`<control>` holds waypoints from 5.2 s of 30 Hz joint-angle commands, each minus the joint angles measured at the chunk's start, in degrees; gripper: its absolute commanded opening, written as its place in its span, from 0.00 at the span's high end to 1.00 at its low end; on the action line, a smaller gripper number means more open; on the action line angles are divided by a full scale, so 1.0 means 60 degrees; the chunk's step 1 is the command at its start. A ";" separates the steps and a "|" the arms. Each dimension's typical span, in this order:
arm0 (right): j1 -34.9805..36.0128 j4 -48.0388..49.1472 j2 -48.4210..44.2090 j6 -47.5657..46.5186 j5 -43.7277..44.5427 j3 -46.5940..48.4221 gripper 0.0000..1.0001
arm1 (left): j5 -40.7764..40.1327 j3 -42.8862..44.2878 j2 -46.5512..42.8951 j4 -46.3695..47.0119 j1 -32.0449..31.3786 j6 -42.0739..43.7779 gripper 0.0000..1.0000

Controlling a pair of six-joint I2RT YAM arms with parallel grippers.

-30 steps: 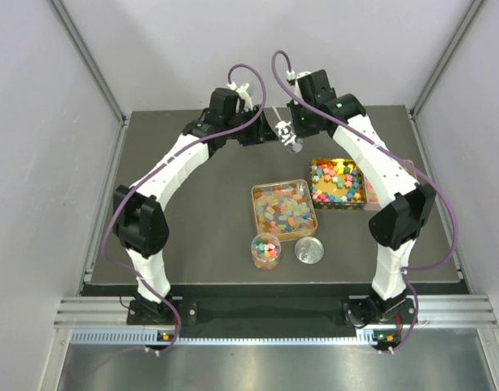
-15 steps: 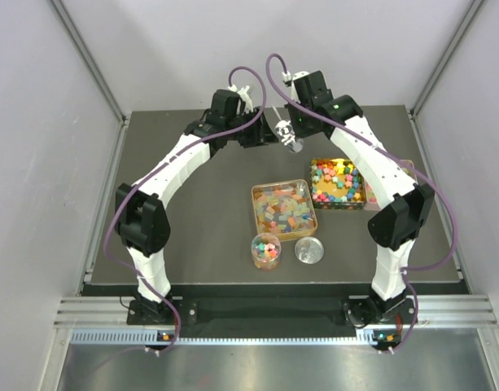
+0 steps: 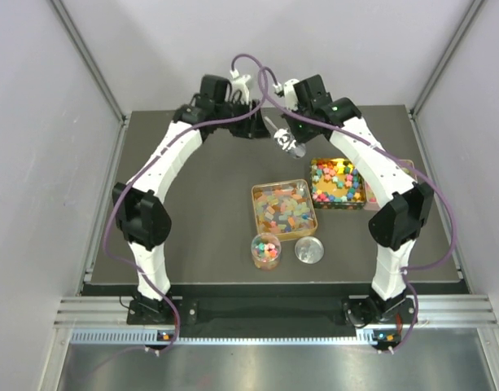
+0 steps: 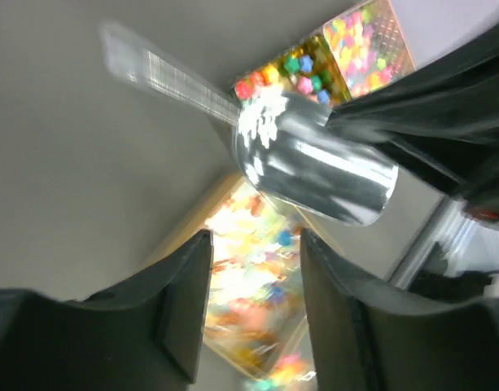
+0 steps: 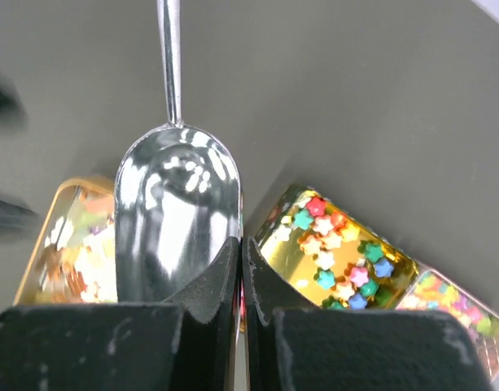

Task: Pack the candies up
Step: Pick up the spatula from the storage box.

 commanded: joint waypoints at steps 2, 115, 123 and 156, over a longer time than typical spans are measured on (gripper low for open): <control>-0.1016 -0.0246 -0.1083 -0.2023 -0.2855 -0.0384 1.00 | 0.1946 0.3338 0.0446 -0.3813 0.1047 0.7573 0.39; -0.0067 -0.2942 -0.2637 -0.6449 -0.6305 0.0012 1.00 | 0.2767 -0.2856 -0.3964 -0.1546 -0.0855 1.0616 0.39; -0.0009 -0.2884 -0.2710 -0.6390 -0.6276 0.0070 1.00 | 0.2972 -0.2563 -0.3642 -0.1531 -0.0869 1.0484 0.41; 0.0446 -0.2680 -0.1948 -0.6419 -0.5383 0.0099 1.00 | 0.3412 -0.1860 -0.3026 -0.2175 -0.0943 1.0425 0.62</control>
